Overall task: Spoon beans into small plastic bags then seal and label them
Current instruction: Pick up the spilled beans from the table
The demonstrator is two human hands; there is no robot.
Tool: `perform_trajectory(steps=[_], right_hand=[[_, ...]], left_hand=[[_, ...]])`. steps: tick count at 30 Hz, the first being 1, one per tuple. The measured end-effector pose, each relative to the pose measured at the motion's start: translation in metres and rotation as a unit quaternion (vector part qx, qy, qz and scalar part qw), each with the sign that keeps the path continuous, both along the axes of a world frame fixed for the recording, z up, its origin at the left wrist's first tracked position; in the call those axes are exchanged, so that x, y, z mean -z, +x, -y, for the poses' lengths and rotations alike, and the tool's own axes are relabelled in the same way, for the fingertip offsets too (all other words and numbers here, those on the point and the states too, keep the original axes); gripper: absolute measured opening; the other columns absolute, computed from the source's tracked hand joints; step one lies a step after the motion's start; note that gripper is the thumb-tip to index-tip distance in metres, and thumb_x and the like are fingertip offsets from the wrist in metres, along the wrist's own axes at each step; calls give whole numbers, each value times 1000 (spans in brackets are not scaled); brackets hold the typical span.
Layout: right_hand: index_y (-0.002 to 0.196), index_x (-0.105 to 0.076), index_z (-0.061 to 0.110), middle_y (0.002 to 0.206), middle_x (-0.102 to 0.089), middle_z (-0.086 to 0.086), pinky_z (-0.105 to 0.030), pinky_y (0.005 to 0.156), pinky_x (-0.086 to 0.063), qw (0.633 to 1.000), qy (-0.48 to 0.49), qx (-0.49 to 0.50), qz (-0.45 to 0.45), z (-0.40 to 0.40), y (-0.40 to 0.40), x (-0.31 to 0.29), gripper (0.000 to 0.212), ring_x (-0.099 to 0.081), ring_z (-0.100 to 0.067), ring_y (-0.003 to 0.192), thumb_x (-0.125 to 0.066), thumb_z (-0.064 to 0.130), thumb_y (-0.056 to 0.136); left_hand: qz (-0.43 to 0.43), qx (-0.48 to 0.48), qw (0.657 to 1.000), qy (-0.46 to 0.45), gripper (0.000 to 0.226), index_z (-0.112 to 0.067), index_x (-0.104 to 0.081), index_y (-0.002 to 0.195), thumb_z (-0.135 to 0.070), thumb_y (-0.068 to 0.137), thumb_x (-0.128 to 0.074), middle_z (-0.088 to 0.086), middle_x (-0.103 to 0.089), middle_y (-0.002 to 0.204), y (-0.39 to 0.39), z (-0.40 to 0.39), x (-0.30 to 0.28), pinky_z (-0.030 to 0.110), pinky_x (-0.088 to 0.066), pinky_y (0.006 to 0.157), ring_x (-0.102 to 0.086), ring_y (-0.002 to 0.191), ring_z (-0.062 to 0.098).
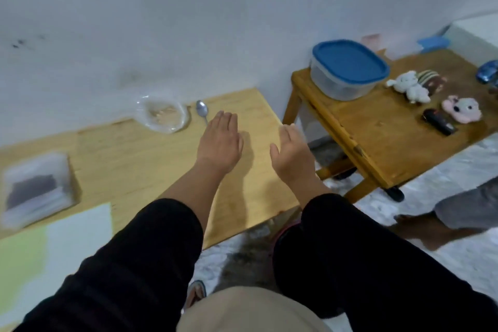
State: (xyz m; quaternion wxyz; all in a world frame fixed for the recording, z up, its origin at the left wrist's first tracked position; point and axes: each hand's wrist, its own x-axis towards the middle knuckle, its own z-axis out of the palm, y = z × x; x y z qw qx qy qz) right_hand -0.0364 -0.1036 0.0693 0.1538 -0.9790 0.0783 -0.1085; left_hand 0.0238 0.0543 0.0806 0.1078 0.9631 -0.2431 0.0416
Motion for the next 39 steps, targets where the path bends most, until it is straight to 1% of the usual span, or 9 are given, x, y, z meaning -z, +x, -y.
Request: perform_trajectory(steps=[4,7,12,17,22,29,32,35,39], right_hand=[[139,-36,3,144,-37,-11,-30,111,-25,999,13,-50,-16,-49,29,-10,50,-32,-23,136,-46,25,95],[143,-30,9,149,-29,-4,-24,108,-25,995,39,-81,-36,-81,47,-6,50,-27,-16,138,-42,27,98],[142,-33,9,148,-32,-4,-27,108,-27,987,70,-119,-88,-127,82,14,49,-30,-17,136,-44,25,97],[135,-45,2,140,-44,-16,-29,107,-28,981,131,-107,-94,-161,114,49,48,-41,-28,130,-57,14,90],[137,-44,14,140,-44,-9,-27,102,-31,984,127,-76,-96,-179,149,75,49,-41,-23,129,-56,14,90],[132,-52,15,140,-44,-12,-14,100,-22,984,166,-13,-68,-193,184,94,47,-38,-23,132,-58,4,87],[124,-60,12,132,-50,-14,-15,96,-27,984,169,1,-49,-198,192,101,41,-46,-25,124,-61,4,84],[112,-67,7,125,-54,-16,-4,89,-21,982,184,19,-30,-200,195,107,29,-52,-26,116,-65,7,83],[99,-72,4,118,-60,-15,-7,86,-26,981,190,45,-14,-202,196,109,18,-56,-26,110,-66,11,83]], left_hand=[[1,-70,997,-11,51,10,-40,130,-22,92,-28,25,-49,127,7,-60,-3,41,-25,113,-40,125,39],[-6,-112,994,-12,47,11,-37,132,-17,94,-39,26,-46,131,8,-101,2,39,-18,117,-36,130,38],[-30,-157,987,-14,60,13,-44,126,-27,90,-19,29,-53,122,19,-150,28,43,-28,113,-46,122,41],[-87,-164,983,-2,52,5,-22,142,-21,98,-30,20,-30,146,44,-180,59,32,-4,118,-17,141,31],[-132,-154,979,-17,69,7,-17,143,-32,88,-4,23,-22,151,73,-191,80,29,2,116,-11,143,31],[-157,-139,978,-13,58,-2,0,148,-29,100,-17,15,3,157,100,-197,129,31,8,116,9,144,25],[-151,-149,976,-49,57,-5,-2,149,-30,99,-19,11,2,157,100,-197,137,31,8,116,9,145,21],[-140,-146,977,-67,61,-5,-9,149,-34,95,-14,11,-3,157,101,-198,142,31,7,116,6,145,21],[-143,-148,976,-65,62,-6,-9,149,-36,94,-13,10,-3,158,102,-198,146,30,8,116,6,145,20]])
